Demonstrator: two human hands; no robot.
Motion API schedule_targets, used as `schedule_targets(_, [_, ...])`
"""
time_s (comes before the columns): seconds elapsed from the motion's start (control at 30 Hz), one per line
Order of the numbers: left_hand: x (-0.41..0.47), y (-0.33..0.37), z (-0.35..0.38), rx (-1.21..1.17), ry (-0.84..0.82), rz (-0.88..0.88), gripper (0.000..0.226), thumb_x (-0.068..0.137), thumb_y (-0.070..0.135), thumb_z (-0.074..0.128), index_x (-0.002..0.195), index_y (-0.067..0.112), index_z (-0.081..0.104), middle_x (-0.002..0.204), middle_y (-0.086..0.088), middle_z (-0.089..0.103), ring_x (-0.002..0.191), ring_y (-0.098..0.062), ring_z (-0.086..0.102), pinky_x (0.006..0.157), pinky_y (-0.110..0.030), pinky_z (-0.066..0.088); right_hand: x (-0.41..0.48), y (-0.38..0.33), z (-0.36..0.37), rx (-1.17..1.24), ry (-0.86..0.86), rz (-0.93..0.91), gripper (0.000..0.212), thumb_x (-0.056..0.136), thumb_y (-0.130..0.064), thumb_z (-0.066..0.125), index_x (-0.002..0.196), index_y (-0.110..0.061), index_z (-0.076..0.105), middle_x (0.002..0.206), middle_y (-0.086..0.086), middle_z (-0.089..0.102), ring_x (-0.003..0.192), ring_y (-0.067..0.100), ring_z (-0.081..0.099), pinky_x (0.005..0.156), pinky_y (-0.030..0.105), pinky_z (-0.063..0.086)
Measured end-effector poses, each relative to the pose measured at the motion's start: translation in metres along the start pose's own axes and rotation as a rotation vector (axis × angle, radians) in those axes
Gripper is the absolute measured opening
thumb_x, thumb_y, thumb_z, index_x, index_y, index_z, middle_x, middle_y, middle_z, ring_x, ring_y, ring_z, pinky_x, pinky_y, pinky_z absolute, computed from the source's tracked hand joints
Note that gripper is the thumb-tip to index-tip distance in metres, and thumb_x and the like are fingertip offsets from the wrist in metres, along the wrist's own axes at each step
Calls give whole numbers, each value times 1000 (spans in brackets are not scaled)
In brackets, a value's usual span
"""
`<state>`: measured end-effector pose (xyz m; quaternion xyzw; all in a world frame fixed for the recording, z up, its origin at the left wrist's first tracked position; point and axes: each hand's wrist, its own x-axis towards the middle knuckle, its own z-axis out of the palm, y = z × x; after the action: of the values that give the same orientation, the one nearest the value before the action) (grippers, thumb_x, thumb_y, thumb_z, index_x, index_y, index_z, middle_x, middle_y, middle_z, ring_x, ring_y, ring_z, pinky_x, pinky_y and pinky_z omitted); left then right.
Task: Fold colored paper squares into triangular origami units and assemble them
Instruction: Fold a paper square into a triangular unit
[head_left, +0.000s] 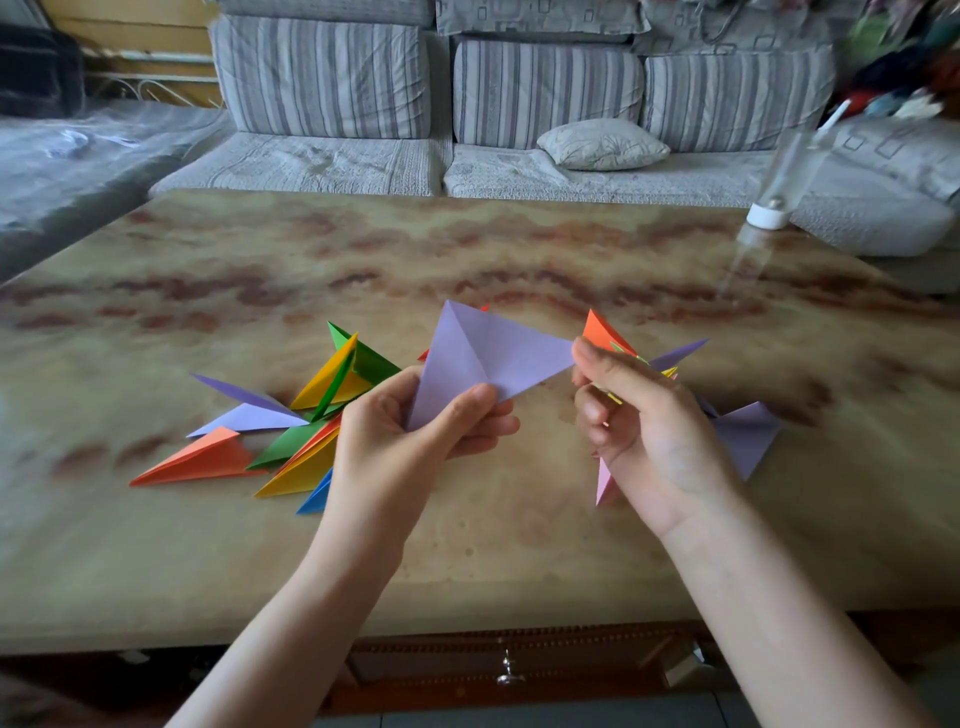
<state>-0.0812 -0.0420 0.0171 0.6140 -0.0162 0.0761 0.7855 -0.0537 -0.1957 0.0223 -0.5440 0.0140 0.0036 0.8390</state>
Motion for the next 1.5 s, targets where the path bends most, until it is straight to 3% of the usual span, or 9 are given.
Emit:
schedule_targets(0.27, [1,5,-8,-13,27,3,6,82,3,65,87,0,67,67,-5,73,64,-13,71,58,-17,54,1,-15,-10,66,80,-121,8,70,-16,66,66,-12,60,56,-3,49,44,6,39,39,15,29])
schedule_targets(0.33, [0,5,-6,-19,21,-9,8,82,3,65,88,-1,67,69,-5,73,64,-13,71,58,-17,54,0,-13,-8,22,29,-123,10,73,-20,65,71,-10,61,58,-2,50,46,7,42,40,16,34])
schedule_targets(0.43, [1,4,-5,-36,19,-31,7,82,4,64,87,-1,67,68,-5,72,64,-14,71,58,-17,54,-3,-8,-3,-106,-93,-80,36,67,-34,67,92,-8,65,67,-1,59,55,11,55,45,20,42])
schedule_targets(0.57, [0,3,-3,-33,3,-46,6,81,4,65,86,0,67,67,-6,73,63,-13,71,57,-16,53,-7,-1,2,-288,-180,-52,40,66,-37,69,84,-1,67,83,16,71,75,23,68,52,24,46])
schedule_targets(0.67, [-2,3,-1,-26,-7,-42,6,80,3,65,85,0,66,65,-6,72,60,-10,70,55,-15,52,-9,3,4,-317,-180,-54,33,67,-32,70,81,-2,72,84,17,73,79,25,70,55,23,47])
schedule_targets(0.97, [-4,3,0,36,-18,5,5,81,3,66,86,5,67,69,-5,74,62,-11,71,56,-15,53,-11,9,10,-255,-108,-37,12,72,-20,69,72,-9,73,74,10,74,66,16,70,54,21,47])
schedule_targets(1.1, [-4,1,0,86,-17,40,7,79,5,68,85,6,67,69,-3,74,63,-11,71,54,-14,52,-14,11,12,-323,-176,-30,22,63,-29,71,75,-11,76,78,10,74,75,17,70,58,25,52])
schedule_targets(1.33, [-3,-1,0,107,-44,13,7,78,8,70,84,5,70,71,-8,74,67,-14,73,56,-15,53,-13,17,11,-306,-60,-91,12,67,-18,76,71,-7,76,73,13,73,64,18,64,58,21,50])
schedule_targets(1.5, [0,0,-5,90,-117,-36,9,80,8,65,88,6,70,75,-6,75,72,-15,73,58,-17,54,-12,17,13,-261,-19,-64,16,63,-23,74,70,-9,75,73,9,73,66,19,66,59,23,50])
